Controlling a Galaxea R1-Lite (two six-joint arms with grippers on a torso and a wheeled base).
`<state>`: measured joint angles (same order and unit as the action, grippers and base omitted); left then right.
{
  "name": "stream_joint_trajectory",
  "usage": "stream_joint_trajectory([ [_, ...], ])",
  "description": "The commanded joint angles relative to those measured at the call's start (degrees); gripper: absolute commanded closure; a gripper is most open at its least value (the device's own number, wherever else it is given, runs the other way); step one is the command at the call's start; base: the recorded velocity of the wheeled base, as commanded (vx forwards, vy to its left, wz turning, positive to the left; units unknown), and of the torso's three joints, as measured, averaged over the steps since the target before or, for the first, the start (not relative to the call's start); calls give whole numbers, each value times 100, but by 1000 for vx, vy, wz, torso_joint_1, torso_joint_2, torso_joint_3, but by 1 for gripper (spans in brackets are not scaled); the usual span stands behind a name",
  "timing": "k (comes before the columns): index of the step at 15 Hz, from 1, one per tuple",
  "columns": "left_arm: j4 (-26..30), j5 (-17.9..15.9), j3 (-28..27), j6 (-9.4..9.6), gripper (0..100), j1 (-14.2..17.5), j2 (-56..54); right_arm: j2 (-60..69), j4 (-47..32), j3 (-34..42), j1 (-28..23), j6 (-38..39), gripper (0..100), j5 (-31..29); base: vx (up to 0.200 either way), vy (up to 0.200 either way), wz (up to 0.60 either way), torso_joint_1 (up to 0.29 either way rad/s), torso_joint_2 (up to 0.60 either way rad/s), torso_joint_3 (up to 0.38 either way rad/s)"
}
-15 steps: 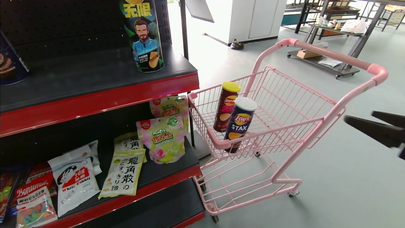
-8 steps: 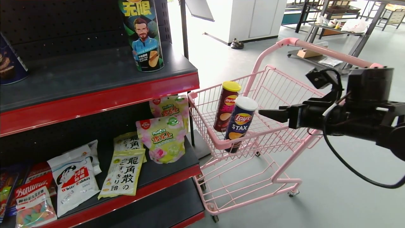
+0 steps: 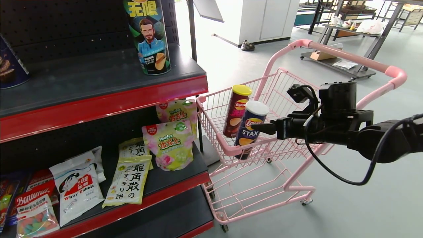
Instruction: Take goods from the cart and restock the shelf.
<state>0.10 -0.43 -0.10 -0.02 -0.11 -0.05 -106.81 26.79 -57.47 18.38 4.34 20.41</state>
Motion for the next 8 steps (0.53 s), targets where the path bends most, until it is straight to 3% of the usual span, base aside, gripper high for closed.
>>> stream_joint_trajectory([
  [1,-1,8,1,2,0,-7,5,-393,1,-265,43,-47,0,-2,0,0,0,0,0,0],
  [8,-1,-1,1,2,0,2,5,-1298,362,-986,25,-135,0,-160,0,0,0,0,0,0],
])
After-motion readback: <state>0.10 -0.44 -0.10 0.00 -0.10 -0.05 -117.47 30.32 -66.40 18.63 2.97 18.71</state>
